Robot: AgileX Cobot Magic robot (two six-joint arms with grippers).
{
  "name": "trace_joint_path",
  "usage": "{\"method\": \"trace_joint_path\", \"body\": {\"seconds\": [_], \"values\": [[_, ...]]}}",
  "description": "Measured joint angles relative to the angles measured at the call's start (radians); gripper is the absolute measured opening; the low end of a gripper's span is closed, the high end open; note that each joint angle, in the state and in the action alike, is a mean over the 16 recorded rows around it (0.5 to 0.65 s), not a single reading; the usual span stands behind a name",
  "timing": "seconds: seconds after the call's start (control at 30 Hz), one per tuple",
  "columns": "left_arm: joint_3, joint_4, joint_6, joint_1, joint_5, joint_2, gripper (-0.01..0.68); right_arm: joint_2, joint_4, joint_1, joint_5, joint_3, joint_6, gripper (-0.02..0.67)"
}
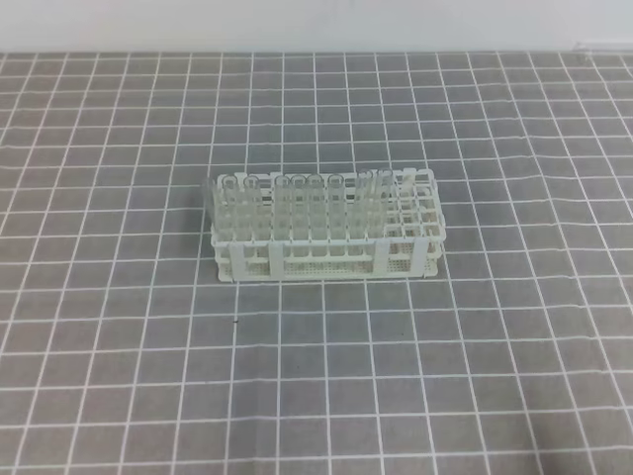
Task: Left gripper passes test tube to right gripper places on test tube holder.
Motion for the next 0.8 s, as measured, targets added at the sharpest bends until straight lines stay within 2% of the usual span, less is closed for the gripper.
{"method": "trace_joint_path", "body": {"seconds": [0.1, 0.23, 0.53, 0.8], "values": [[0.0, -0.003, 0.016, 0.082, 0.022, -0.009, 0.0, 0.0, 0.0, 0.0, 0.0, 0.0, 0.0, -0.001], [0.001, -0.003, 0.039, 0.133, 0.065, -0.013, 0.0, 0.0, 0.0, 0.0, 0.0, 0.0, 0.0, -0.001], [0.001, -0.006, 0.081, 0.149, 0.155, -0.013, 0.0, 0.0, 0.0, 0.0, 0.0, 0.0, 0.0, -0.001], [0.002, -0.009, 0.079, 0.149, 0.171, -0.018, 0.0, 0.0, 0.0, 0.0, 0.0, 0.0, 0.0, -0.001]]}}
